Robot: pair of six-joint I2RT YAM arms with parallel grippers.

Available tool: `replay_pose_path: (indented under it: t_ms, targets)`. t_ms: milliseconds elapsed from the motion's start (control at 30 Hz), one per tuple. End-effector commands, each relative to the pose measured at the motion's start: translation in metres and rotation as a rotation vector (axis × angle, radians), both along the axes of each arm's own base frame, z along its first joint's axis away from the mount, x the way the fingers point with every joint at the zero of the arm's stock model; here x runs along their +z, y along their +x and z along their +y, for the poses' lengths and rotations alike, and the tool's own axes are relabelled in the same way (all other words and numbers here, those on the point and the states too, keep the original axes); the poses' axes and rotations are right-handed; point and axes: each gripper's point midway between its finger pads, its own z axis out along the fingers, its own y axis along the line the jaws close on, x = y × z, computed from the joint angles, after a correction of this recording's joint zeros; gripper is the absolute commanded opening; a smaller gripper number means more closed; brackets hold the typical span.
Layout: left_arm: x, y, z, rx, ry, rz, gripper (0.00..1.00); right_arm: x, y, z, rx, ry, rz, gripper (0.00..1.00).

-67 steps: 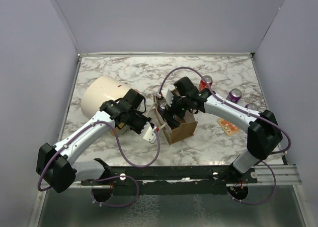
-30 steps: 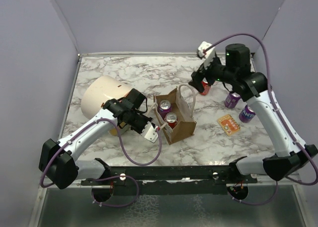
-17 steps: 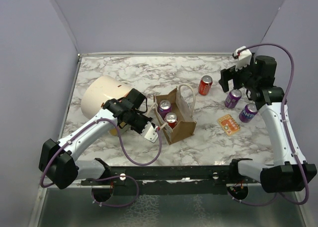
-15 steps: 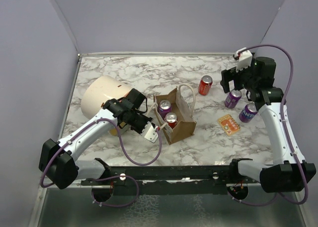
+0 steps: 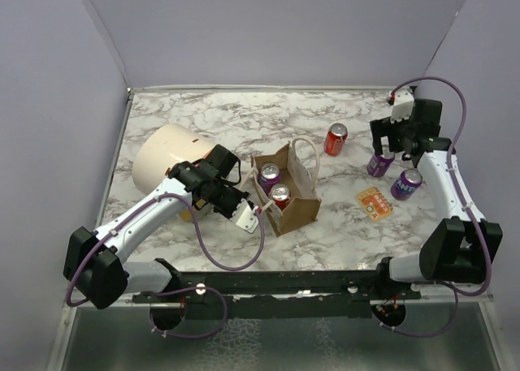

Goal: Place the beverage into the canvas bag

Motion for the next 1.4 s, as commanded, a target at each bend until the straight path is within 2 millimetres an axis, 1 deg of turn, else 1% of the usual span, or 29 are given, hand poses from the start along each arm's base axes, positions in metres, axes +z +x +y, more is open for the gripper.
replay_pose_path:
  t_ms: [0,133,200,400,633,800,900,1067,1133,1233,1367]
  targets:
    - [0.008,-0.004,-0.002,-0.012,-0.028,0.011,0.00,-0.018,0.011,-0.008,0.013,0.018,0.016,0.99]
    - [0.007,-0.005,-0.001,-0.013,-0.028,0.007,0.00,-0.036,0.014,-0.020,-0.001,0.042,0.064,0.99]
    - [0.006,-0.005,-0.001,-0.015,-0.029,0.005,0.00,-0.045,0.014,-0.022,0.008,0.072,0.091,0.99]
    - [0.006,-0.005,-0.001,-0.016,-0.029,0.004,0.00,-0.071,0.014,-0.020,0.023,0.121,0.167,0.99]
    - [0.008,-0.003,-0.003,-0.018,-0.034,0.003,0.00,-0.088,0.011,-0.020,0.023,0.155,0.212,0.99]
    - [0.009,-0.003,-0.003,-0.017,-0.033,0.005,0.00,-0.099,0.008,-0.019,0.033,0.183,0.242,0.92]
    - [0.008,-0.004,-0.003,-0.017,-0.033,0.006,0.00,-0.101,0.008,-0.020,0.034,0.193,0.250,0.88]
    - [0.009,-0.004,-0.003,-0.018,-0.034,0.004,0.00,-0.103,0.007,-0.019,0.040,0.204,0.256,0.78]
    - [0.009,-0.004,-0.002,-0.018,-0.035,0.003,0.00,-0.103,0.007,-0.019,0.040,0.206,0.255,0.75]
    - [0.009,-0.004,-0.002,-0.019,-0.035,0.002,0.00,-0.099,0.007,-0.019,0.044,0.206,0.248,0.67]
    - [0.010,-0.004,-0.003,-0.019,-0.037,0.001,0.00,-0.087,0.007,-0.017,0.064,0.204,0.223,0.55]
